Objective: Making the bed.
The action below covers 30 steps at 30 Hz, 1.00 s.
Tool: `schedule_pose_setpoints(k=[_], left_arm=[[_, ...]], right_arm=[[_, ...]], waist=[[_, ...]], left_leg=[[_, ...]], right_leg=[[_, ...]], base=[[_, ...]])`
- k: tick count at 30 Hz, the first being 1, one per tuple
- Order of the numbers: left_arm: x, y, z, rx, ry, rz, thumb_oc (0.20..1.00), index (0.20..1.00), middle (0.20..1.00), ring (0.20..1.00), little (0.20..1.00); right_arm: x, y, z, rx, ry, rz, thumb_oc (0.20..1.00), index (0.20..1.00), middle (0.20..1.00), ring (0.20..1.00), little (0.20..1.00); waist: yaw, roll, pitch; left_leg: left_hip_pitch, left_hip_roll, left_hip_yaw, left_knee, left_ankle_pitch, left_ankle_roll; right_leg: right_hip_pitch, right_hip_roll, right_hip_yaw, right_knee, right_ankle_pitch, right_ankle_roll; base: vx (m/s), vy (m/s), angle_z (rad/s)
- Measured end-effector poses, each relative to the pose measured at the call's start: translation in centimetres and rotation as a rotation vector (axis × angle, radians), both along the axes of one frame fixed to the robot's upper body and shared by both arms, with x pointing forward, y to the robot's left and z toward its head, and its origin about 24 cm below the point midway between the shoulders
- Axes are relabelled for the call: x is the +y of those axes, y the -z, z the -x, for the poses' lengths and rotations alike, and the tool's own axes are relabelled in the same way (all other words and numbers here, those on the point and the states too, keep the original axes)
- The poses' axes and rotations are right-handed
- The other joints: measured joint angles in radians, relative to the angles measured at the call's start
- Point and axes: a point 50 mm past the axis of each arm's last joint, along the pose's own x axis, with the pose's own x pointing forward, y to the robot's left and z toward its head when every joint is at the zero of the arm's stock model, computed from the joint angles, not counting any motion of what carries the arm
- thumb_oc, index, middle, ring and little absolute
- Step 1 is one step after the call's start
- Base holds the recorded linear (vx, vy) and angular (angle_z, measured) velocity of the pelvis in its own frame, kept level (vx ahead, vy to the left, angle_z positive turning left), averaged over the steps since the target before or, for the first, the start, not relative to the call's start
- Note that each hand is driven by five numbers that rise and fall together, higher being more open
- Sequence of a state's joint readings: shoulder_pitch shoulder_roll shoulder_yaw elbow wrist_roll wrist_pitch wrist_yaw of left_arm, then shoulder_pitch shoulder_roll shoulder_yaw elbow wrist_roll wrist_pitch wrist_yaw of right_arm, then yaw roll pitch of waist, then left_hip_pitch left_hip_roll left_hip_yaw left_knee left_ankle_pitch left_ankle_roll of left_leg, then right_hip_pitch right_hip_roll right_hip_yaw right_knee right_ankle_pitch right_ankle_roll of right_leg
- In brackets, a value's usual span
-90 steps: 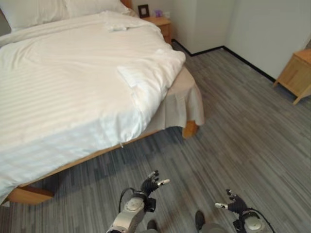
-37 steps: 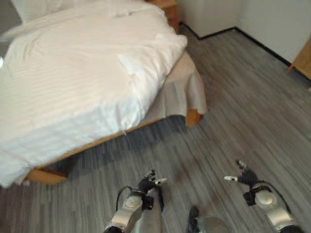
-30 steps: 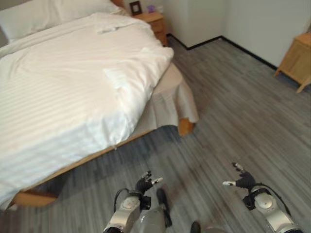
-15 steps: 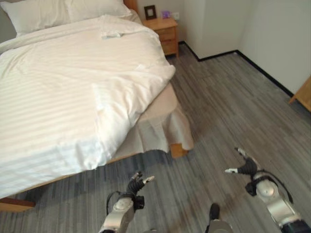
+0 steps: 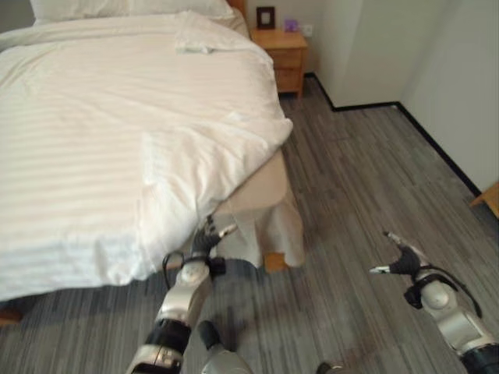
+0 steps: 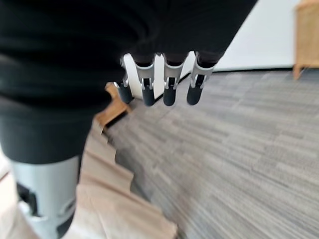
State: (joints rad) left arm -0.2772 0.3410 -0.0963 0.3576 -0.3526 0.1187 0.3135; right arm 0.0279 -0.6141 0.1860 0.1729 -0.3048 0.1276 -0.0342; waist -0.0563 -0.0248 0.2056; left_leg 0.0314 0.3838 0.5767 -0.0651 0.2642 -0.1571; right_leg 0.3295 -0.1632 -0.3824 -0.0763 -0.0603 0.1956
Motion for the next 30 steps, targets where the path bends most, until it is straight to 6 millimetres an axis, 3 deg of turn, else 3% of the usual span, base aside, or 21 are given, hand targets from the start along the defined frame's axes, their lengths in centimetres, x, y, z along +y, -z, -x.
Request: schedule_pose_setpoints(k=[1, 2, 4, 5, 7, 10, 12, 13, 14, 15, 16, 18, 19, 20, 21, 24, 28, 29, 30], left_arm=[[0.9, -1.5, -0.7, -0.046, -0.014, -0.061, 1.0, 1.0, 1.0, 1.0, 1.0], [1.8, -4.8, -2.4, -0.14, -0.039, -0.12, 1.0, 1.0, 1.0, 1.0, 1.0], [1.9, -7.4, -3.6, -0.211, -0.052, -0.155, 1.0, 1.0, 1.0, 1.0, 1.0], [1.6, -9.2, -4.4, -0.263, -0.045, -0.183, 1.0, 1.0, 1.0, 1.0, 1.0], [0.6, -10.8, -5.2, -0.311, -0.025, -0.219, 1.0, 1.0, 1.0, 1.0, 1.0], [-1.1, -11.9, -5.9, -0.353, 0.012, -0.223, 1.0, 1.0, 1.0, 1.0, 1.0], [-1.1, -11.6, -6.4, -0.328, -0.003, -0.258, 1.0, 1.0, 1.0, 1.0, 1.0], [-0.4, -11.0, -6.5, -0.284, -0.036, -0.324, 1.0, 1.0, 1.0, 1.0, 1.0], [-0.2, -10.6, -6.5, -0.259, -0.049, -0.358, 1.0, 1.0, 1.0, 1.0, 1.0], [-0.1, -9.8, -6.4, -0.226, -0.054, -0.404, 1.0, 1.0, 1.0, 1.0, 1.0], [-0.3, -8.0, -6.2, -0.162, -0.057, -0.462, 1.0, 1.0, 1.0, 1.0, 1.0], [-0.6, -6.1, -6.1, -0.064, -0.043, -0.572, 1.0, 1.0, 1.0, 1.0, 1.0], [-0.5, -5.6, -6.0, -0.034, -0.047, -0.62, 1.0, 1.0, 1.0, 1.0, 1.0], [-0.3, -5.2, -6.2, -0.005, -0.038, -0.71, 1.0, 1.0, 1.0, 1.0, 1.0], [0.1, -5.0, -6.5, 0.052, -0.047, -0.812, 1.0, 1.0, 1.0, 1.0, 1.0], [1.3, -5.7, -6.9, 0.082, -0.08, -0.94, 1.0, 1.0, 1.0, 1.0, 1.0], [2.1, -6.0, -6.8, 0.095, -0.102, -0.979, 1.0, 1.0, 1.0, 1.0, 1.0], [2.2, -6.0, -6.8, 0.096, -0.105, -0.984, 1.0, 1.0, 1.0, 1.0, 1.0], [3.5, -6.7, -6.9, 0.098, -0.072, -1.124, 1.0, 1.0, 1.0, 1.0, 1.0]], right_arm=[[0.7, 0.8, 0.7, 0.022, -0.009, -0.028, 1.0, 1.0, 1.0, 1.0, 1.0], [1.4, 1.2, 1.1, 0.038, -0.053, -0.039, 1.0, 1.0, 1.0, 1.0, 1.0], [1.7, 0.8, 1.3, 0.038, -0.083, -0.042, 1.0, 1.0, 1.0, 1.0, 1.0], [1.9, 0.9, 1.7, 0.047, -0.102, -0.046, 1.0, 1.0, 1.0, 1.0, 1.0], [2.0, 1.0, 1.9, 0.063, -0.123, -0.035, 1.0, 1.0, 1.0, 1.0, 1.0], [2.1, 0.6, 1.8, 0.066, -0.153, -0.03, 1.0, 1.0, 1.0, 1.0, 1.0], [2.2, 0.4, 1.8, 0.061, -0.163, -0.028, 1.0, 1.0, 1.0, 1.0, 1.0], [2.3, 0.6, 1.9, 0.069, -0.166, -0.031, 1.0, 1.0, 1.0, 1.0, 1.0], [2.1, 0.9, 2.3, 0.082, -0.16, -0.03, 1.0, 1.0, 1.0, 1.0, 1.0], [1.6, 1.4, 2.6, 0.109, -0.143, -0.022, 1.0, 1.0, 1.0, 1.0, 1.0], [0.5, 2.2, 3.4, 0.152, -0.104, -0.006, 1.0, 1.0, 1.0, 1.0, 1.0], [-0.6, 2.1, 4.0, 0.156, -0.066, 0.007, 1.0, 1.0, 1.0, 1.0, 1.0], [-1.0, 2.4, 4.5, 0.175, -0.059, 0.017, 1.0, 1.0, 1.0, 1.0, 1.0], [-1.3, 2.6, 4.8, 0.18, -0.052, 0.017, 1.0, 1.0, 1.0, 1.0, 1.0], [-1.8, 3.5, 6.6, 0.235, -0.041, 0.02, 1.0, 1.0, 1.0, 1.0, 1.0], [-2.8, 4.9, 9.9, 0.332, 0.002, 0.013, 1.0, 1.0, 1.0, 1.0, 1.0], [-2.5, 4.9, 9.7, 0.32, -0.002, 0.002, 1.0, 1.0, 1.0, 1.0, 1.0], [-2.5, 4.8, 9.5, 0.311, -0.006, 0.001, 1.0, 1.0, 1.0, 1.0, 1.0], [-3.5, 4.9, 10.7, 0.339, -0.028, 0.021, 1.0, 1.0, 1.0, 1.0, 1.0]], waist=[[0.008, -0.045, -0.03], [0.015, -0.086, -0.051], [-0.003, -0.06, -0.039], [-0.029, -0.065, -0.041], [-0.041, -0.056, -0.04], [-0.062, -0.008, -0.027], [-0.093, 0.006, -0.024], [-0.103, 0.0, -0.027], [-0.124, -0.012, -0.029], [-0.142, -0.001, -0.032], [-0.142, 0.032, -0.031], [-0.149, 0.092, -0.031], [-0.158, 0.108, -0.029], [-0.178, 0.111, -0.026], [-0.206, 0.109, -0.028], [-0.22, 0.1, -0.025], [-0.216, 0.07, -0.021], [-0.215, 0.071, -0.02], [-0.195, 0.1, -0.013]], left_leg=[[0.007, -0.041, 0.046, 0.023, -0.056, -0.014], [-0.005, -0.074, 0.083, 0.055, -0.104, 0.018], [0.011, -0.088, 0.104, 0.039, -0.103, 0.073], [0.028, -0.132, 0.101, 0.025, -0.142, 0.084], [0.081, -0.184, 0.109, -0.019, -0.148, 0.109], [0.11, -0.185, 0.106, -0.034, -0.171, 0.099], [0.114, -0.185, 0.093, -0.034, -0.18, 0.085], [0.119, -0.185, 0.092, -0.034, -0.185, 0.077], [0.128, -0.188, 0.078, -0.034, -0.175, 0.049], [0.139, -0.178, 0.063, -0.035, -0.167, 0.02], [0.144, -0.143, 0.063, -0.034, -0.172, -0.002], [0.144, -0.119, 0.036, -0.031, -0.17, -0.003], [0.143, -0.127, 0.039, -0.027, -0.168, -0.001], [0.139, -0.128, 0.041, -0.014, -0.163, 0.004], [0.149, -0.13, 0.036, 0.004, -0.163, 0.001], [0.134, -0.137, 0.01, 0.002, -0.169, -0.007], [0.137, -0.168, 0.008, -0.017, -0.17, -0.008], [0.14, -0.173, 0.008, -0.027, -0.172, -0.011], [0.089, -0.151, -0.022, 0.006, -0.18, -0.019]], right_leg=[[-0.023, -0.06, 0.019, 0.01, -0.02, -0.017], [-0.106, -0.124, 0.023, 0.14, 0.004, 0.004], [-0.236, -0.186, 0.042, 0.366, 0.026, -0.001], [-0.294, -0.246, 0.055, 0.477, 0.058, 0.01], [-0.369, -0.311, 0.065, 0.612, 0.06, 0.022], [-0.46, -0.282, 0.044, 0.546, 0.044, 0.029], [-0.494, -0.237, 0.058, 0.345, 0.061, 0.022], [-0.501, -0.211, 0.061, 0.18, 0.088, 0.016], [-0.486, -0.202, 0.066, 0.128, 0.132, 0.002], [-0.466, -0.187, 0.068, 0.128, 0.217, 0.006], [-0.461, -0.139, 0.123, 0.133, 0.243, 0.002], [-0.44, -0.097, 0.137, 0.127, 0.227, -0.011], [-0.441, -0.093, 0.14, 0.141, 0.222, -0.01], [-0.44, -0.097, 0.132, 0.174, 0.209, -0.016], [-0.428, -0.115, 0.117, 0.219, 0.17, -0.012], [-0.412, -0.127, 0.114, 0.213, 0.16, 0.001], [-0.41, -0.152, 0.118, 0.209, 0.161, 0.004], [-0.41, -0.154, 0.12, 0.204, 0.164, 0.009], [-0.432, -0.146, 0.113, 0.202, 0.136, 0.015]], base=[[0.22, 0.156, -0.94], [0.18, 0.168, -0.77], [0.24, 0.182, -0.26], [0.26, 0.148, 0.04], [0.29, 0.105, 0.05], [0.33, 0.034, 0.06], [0.33, -0.043, 0.22], [0.27, -0.065, 0.4], [0.25, -0.099, 0.58], [0.25, -0.118, 0.45], [0.23, -0.102, 0.24], [0.21, -0.104, -0.02], [0.12, -0.066, 0.06], [0.13, -0.155, 0.24], [0.13, -0.155, 0.39], [0.03, -0.051, 0.35], [0.04, -0.172, 0.12], [0.06, -0.435, 0.13], [-0.02, -0.199, 0.38]])
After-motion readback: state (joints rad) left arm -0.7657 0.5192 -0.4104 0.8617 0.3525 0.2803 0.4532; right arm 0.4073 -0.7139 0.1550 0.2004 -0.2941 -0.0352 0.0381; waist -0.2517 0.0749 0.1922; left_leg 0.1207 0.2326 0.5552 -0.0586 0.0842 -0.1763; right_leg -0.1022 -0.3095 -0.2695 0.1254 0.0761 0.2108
